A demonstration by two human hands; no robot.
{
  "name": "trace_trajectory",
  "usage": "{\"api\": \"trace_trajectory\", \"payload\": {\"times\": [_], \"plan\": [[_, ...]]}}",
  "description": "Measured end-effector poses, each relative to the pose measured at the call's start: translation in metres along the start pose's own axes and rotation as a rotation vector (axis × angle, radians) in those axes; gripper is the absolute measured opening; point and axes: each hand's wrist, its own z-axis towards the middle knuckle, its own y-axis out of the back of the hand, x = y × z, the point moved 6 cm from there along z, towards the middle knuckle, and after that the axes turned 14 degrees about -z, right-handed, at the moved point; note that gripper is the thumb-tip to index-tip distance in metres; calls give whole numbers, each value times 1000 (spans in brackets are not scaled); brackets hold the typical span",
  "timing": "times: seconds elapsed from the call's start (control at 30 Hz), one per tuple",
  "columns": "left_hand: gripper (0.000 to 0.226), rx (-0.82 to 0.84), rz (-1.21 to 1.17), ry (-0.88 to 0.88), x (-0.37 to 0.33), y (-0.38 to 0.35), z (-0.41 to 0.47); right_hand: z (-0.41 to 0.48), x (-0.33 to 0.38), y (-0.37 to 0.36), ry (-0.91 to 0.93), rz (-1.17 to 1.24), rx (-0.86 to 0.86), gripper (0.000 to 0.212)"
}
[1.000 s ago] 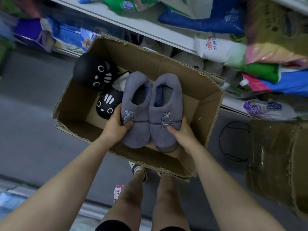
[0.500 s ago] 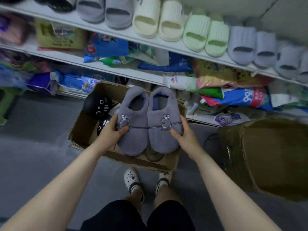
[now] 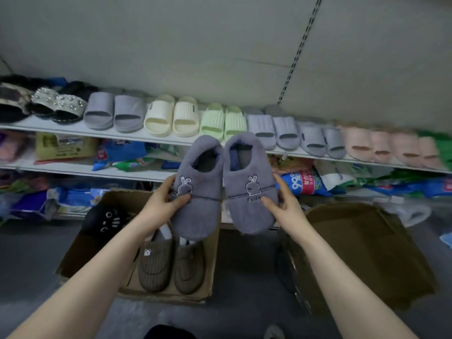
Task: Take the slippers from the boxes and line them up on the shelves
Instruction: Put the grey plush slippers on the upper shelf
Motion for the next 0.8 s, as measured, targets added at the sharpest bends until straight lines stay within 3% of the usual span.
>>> {"api": "trace_trajectory", "payload": {"times": [0.27, 0.57, 0.8], "plan": [[71, 14, 50, -284, -98, -144, 18, -1, 31, 183, 261, -48, -126, 59], [60, 55, -70, -613, -250, -303, 28, -1, 100, 393, 504, -43, -374, 58], [43, 66, -132, -780, -375, -376, 46, 10, 165, 504, 576, 69, -519, 50]]}}
